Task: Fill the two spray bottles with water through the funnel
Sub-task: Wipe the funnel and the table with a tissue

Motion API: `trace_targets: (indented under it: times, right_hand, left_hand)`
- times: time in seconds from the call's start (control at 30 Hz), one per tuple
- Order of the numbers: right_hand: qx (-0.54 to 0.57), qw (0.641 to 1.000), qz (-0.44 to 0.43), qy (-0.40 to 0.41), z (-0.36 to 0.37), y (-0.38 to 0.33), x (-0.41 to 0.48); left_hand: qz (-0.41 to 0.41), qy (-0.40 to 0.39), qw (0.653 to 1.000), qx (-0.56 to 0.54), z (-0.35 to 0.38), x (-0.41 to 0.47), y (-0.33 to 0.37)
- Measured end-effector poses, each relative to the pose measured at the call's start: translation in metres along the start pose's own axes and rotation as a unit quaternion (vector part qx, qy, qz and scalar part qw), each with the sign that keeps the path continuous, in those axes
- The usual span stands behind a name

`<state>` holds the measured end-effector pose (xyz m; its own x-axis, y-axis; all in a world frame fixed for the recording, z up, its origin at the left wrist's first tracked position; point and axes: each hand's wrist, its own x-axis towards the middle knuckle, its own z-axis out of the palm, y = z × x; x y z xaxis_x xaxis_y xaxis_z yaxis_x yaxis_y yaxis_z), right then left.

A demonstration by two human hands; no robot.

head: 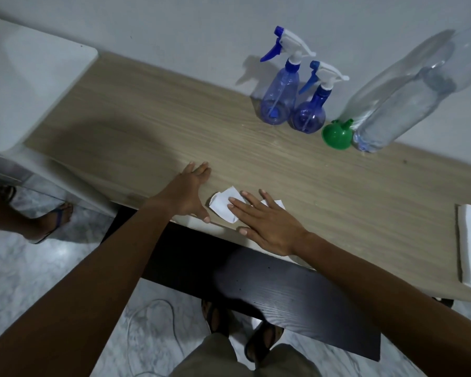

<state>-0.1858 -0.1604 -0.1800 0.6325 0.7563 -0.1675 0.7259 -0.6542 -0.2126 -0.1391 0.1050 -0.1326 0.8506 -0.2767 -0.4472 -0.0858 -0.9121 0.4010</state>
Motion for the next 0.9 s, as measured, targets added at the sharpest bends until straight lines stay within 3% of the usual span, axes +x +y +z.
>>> trace_targets:
  times: [0.07, 0.17, 0.23, 0.37, 0.43, 0.53, 0.63, 0.7, 0.9]
  right_hand:
    - [0.001, 1.000, -0.003, 0.026, -0.004, 0.008, -0.005]
    - [-0.002, 0.991, 0.008, 0.131, -0.008, 0.021, -0.018]
    - [0.001, 0.981, 0.037, 0.189, -0.010, 0.032, -0.030]
    - [0.051, 0.964, 0.141, 0.219, -0.028, 0.057, -0.044]
    - [0.109, 0.928, 0.232, 0.268, -0.044, 0.073, -0.048]
    - [0.171, 0.842, 0.375, 0.348, -0.065, 0.107, -0.054]
    - [0.181, 0.806, 0.452, 0.337, -0.074, 0.142, -0.054]
    - [0.177, 0.815, 0.458, 0.307, -0.074, 0.158, -0.052]
    - [0.123, 0.907, 0.347, 0.205, -0.036, 0.155, -0.058]
  left_hand:
    - [-0.010, -0.002, 1.000, 0.008, 0.001, 0.000, 0.004]
    - [-0.024, -0.003, 1.000, 0.001, 0.003, -0.002, 0.015]
    - [-0.020, -0.005, 1.000, -0.006, 0.005, -0.004, 0.025]
    - [0.004, -0.001, 1.000, 0.014, 0.012, 0.003, 0.056]
    - [0.019, -0.006, 1.000, 0.018, 0.018, 0.012, 0.077]
    - [0.053, -0.019, 0.998, 0.037, 0.029, 0.029, 0.111]
    - [0.076, -0.036, 0.994, 0.063, 0.043, 0.041, 0.140]
    - [0.077, -0.046, 0.992, 0.084, 0.049, 0.045, 0.152]
    - [0.057, -0.061, 0.992, 0.091, 0.051, 0.052, 0.156]
